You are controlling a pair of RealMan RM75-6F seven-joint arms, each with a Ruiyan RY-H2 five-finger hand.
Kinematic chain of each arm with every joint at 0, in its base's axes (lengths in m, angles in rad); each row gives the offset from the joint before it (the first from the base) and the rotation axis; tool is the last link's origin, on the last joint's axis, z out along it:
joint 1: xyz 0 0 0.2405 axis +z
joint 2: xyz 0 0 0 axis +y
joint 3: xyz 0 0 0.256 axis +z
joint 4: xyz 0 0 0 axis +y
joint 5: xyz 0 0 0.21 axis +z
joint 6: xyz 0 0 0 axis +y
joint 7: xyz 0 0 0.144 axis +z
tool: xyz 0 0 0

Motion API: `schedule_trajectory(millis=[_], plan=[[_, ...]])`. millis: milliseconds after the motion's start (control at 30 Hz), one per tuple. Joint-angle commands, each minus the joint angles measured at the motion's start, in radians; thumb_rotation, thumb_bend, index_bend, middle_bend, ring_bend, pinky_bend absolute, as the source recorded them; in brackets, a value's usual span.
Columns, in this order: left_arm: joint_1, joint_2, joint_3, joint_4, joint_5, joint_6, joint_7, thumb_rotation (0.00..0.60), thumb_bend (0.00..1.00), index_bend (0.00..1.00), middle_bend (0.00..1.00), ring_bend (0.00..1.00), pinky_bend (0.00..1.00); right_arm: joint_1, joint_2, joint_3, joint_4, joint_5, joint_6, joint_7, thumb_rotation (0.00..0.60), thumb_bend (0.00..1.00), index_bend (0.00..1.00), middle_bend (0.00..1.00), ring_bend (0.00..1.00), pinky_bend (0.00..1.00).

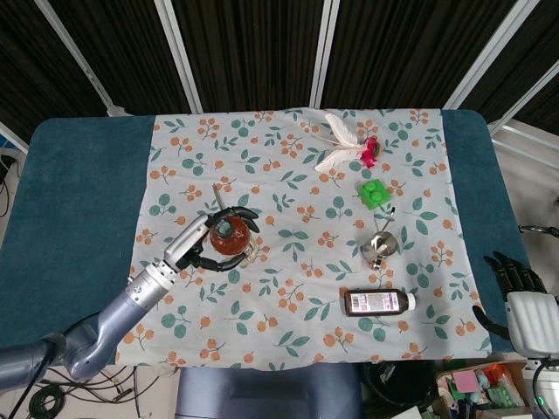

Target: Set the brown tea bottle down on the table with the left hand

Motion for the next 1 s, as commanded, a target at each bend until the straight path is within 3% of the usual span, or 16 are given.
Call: schedule_trajectory(millis=[33, 167, 233, 267, 300, 367, 433, 500, 567, 733, 867, 1000], plan=[[-0.020, 0.189, -0.034, -0.136, 0.079, -0.143, -0.649, 0.600, 0.58, 0.24, 0.34, 0.28, 0.36, -0.001, 0.000, -0.001, 0.000, 0.000, 0.000, -0.002, 0.600, 0.16, 0.15, 0.09, 0.13, 0.19], [-0.021, 0.183, -0.004, -0.058, 0.173, -0.069, -0.871, 0.600, 0.58, 0.25, 0.34, 0.27, 0.36, -0.001, 0.000, 0.000, -0.002, 0.004, 0.000, -0.003, 0.600, 0.16, 0.15, 0.09, 0.13, 0.19], [-0.024, 0.178, 0.010, -0.019, 0.193, -0.055, -0.878, 0.600, 0.58, 0.25, 0.34, 0.27, 0.36, -0.001, 0.000, 0.001, -0.002, 0.005, 0.000, -0.003, 0.600, 0.16, 0.15, 0.09, 0.13, 0.19], [-0.027, 0.173, 0.019, 0.008, 0.202, -0.057, -0.820, 0.600, 0.58, 0.26, 0.34, 0.27, 0.36, -0.002, 0.000, 0.001, -0.002, 0.006, -0.001, -0.003, 0.600, 0.16, 0.15, 0.09, 0.13, 0.19], [-0.028, 0.169, 0.024, 0.025, 0.203, -0.063, -0.753, 0.600, 0.58, 0.26, 0.34, 0.27, 0.36, -0.002, 0.000, 0.001, -0.003, 0.006, -0.001, -0.003, 0.600, 0.16, 0.15, 0.09, 0.13, 0.19], [-0.024, 0.148, 0.027, 0.067, 0.179, -0.092, -0.465, 0.600, 0.57, 0.26, 0.34, 0.27, 0.35, -0.001, 0.000, 0.001, -0.003, 0.007, -0.002, -0.002, 0.600, 0.16, 0.15, 0.09, 0.13, 0.19], [0.007, 0.084, 0.003, 0.113, 0.114, -0.066, -0.050, 0.600, 0.57, 0.26, 0.34, 0.27, 0.35, -0.001, 0.000, 0.001, -0.003, 0.007, -0.002, -0.002, 0.600, 0.16, 0.15, 0.09, 0.13, 0.19], [0.047, -0.030, -0.020, 0.174, 0.066, 0.032, 0.384, 0.600, 0.57, 0.25, 0.33, 0.27, 0.33, -0.002, -0.001, 0.002, -0.003, 0.006, 0.000, -0.002, 0.600, 0.16, 0.15, 0.09, 0.13, 0.19], [0.068, -0.125, -0.022, 0.213, 0.044, 0.100, 0.660, 0.600, 0.56, 0.24, 0.32, 0.27, 0.32, -0.002, -0.001, 0.001, -0.004, 0.006, 0.000, -0.002, 0.600, 0.16, 0.15, 0.09, 0.13, 0.19], [0.070, -0.226, -0.005, 0.307, 0.057, 0.164, 0.959, 0.600, 0.54, 0.24, 0.31, 0.26, 0.30, -0.002, -0.001, 0.002, -0.004, 0.007, 0.000, -0.001, 0.600, 0.16, 0.15, 0.09, 0.13, 0.19], [0.061, -0.322, 0.013, 0.496, 0.174, 0.298, 1.172, 0.600, 0.54, 0.24, 0.31, 0.26, 0.31, -0.002, 0.000, 0.003, -0.005, 0.010, -0.002, 0.002, 0.600, 0.16, 0.15, 0.09, 0.13, 0.19], [0.058, -0.386, 0.035, 0.594, 0.208, 0.342, 1.187, 0.600, 0.54, 0.25, 0.32, 0.26, 0.33, -0.002, 0.000, 0.003, -0.005, 0.010, -0.002, 0.002, 0.600, 0.16, 0.15, 0.09, 0.13, 0.19]])
